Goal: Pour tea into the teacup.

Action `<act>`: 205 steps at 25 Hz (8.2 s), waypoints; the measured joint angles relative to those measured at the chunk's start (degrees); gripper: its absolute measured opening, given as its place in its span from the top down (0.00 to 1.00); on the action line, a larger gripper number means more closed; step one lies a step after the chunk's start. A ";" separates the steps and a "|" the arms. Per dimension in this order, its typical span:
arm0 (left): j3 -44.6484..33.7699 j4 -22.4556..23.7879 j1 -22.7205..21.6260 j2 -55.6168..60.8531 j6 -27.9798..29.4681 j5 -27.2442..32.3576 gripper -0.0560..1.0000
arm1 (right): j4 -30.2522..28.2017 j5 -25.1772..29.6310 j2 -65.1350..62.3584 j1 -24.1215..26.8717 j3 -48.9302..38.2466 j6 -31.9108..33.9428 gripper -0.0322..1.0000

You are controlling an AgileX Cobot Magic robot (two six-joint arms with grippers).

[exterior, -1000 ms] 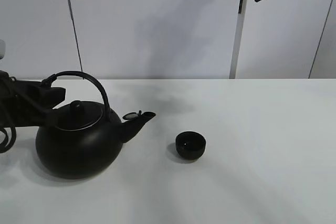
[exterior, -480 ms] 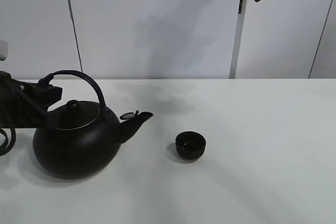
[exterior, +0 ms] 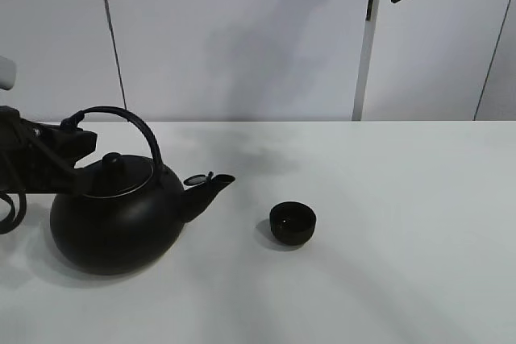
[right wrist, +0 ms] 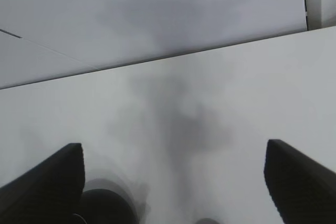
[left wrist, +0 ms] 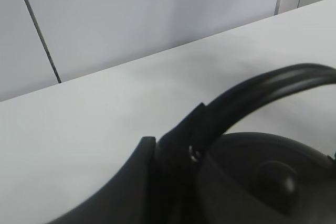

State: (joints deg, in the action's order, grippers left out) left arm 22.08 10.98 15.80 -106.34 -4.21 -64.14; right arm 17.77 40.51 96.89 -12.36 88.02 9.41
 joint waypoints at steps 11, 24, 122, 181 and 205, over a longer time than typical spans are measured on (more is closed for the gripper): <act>5.95 5.02 0.00 5.81 0.19 5.15 0.85 | 0.00 0.00 0.00 0.00 0.00 0.00 0.35; 15.57 10.59 5.95 5.74 2.26 20.08 0.85 | 0.00 0.00 0.00 0.00 0.00 0.00 0.35; 30.08 15.37 7.55 -1.49 -4.75 29.10 0.85 | 0.00 0.00 0.00 0.00 0.00 0.00 0.35; 30.43 15.42 9.08 -1.49 -7.80 31.21 0.85 | 0.00 0.00 0.00 0.00 0.00 0.00 0.35; 28.11 3.55 9.08 2.05 -0.62 30.73 0.85 | 0.00 0.00 0.00 0.00 0.00 0.00 0.35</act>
State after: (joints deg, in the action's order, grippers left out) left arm 50.19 14.53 24.88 -104.29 -4.84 -33.41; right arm 17.77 40.51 96.89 -12.36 88.02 9.41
